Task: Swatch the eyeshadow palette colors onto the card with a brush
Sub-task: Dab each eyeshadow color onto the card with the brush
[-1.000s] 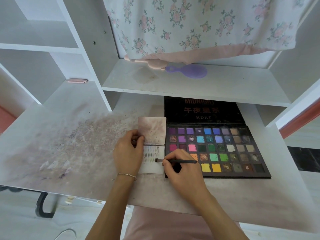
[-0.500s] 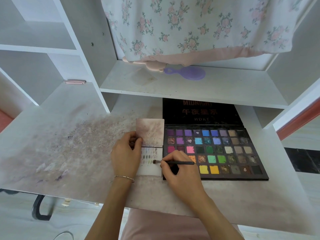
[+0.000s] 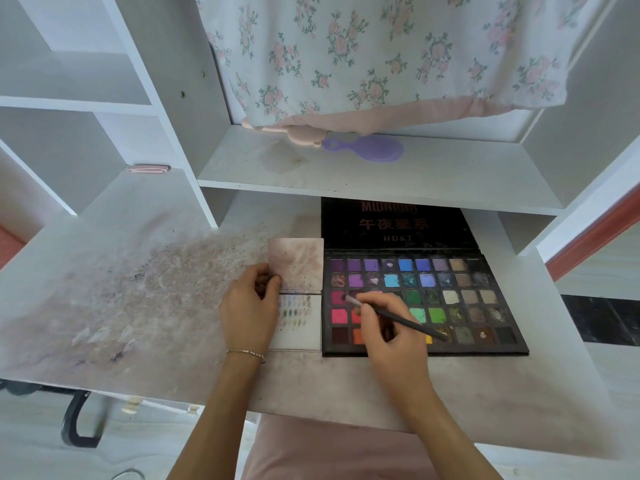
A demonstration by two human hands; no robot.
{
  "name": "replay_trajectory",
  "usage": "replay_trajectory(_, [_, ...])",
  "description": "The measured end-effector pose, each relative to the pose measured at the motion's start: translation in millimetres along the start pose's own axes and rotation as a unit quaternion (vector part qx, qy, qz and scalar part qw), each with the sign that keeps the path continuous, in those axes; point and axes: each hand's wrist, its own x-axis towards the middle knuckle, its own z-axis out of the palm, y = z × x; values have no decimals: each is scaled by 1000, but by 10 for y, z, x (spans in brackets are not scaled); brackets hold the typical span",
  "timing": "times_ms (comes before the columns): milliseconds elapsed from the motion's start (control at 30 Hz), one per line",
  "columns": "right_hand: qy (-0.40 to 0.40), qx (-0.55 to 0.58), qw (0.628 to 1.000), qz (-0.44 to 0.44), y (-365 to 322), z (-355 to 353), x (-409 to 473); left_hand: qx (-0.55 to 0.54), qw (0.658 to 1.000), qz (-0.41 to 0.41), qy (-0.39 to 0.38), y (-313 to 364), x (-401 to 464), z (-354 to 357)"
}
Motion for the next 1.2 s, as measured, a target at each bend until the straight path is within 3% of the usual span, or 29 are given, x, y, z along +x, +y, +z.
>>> replay_trajectory(233, [100,-9,994,41,90,-544,-14,2,1000,6,7,-17,-1,9])
replay_trajectory(500, [215,-97,968,90,276,-1114,-36,-3,1000,-4,6,2,-8,12])
replay_trajectory(733, [238,-144,953,121,386,-1239,8,-5,1000,1,-3,11,-15,-5])
replay_trajectory(1000, [193,-150,961,125,398,-1228,14,-2,1000,4,-2,35,-26,-12])
replay_trajectory(1200, [204,-168,957,116,401,-1227,20,-1,1000,0,-3,50,-25,-10])
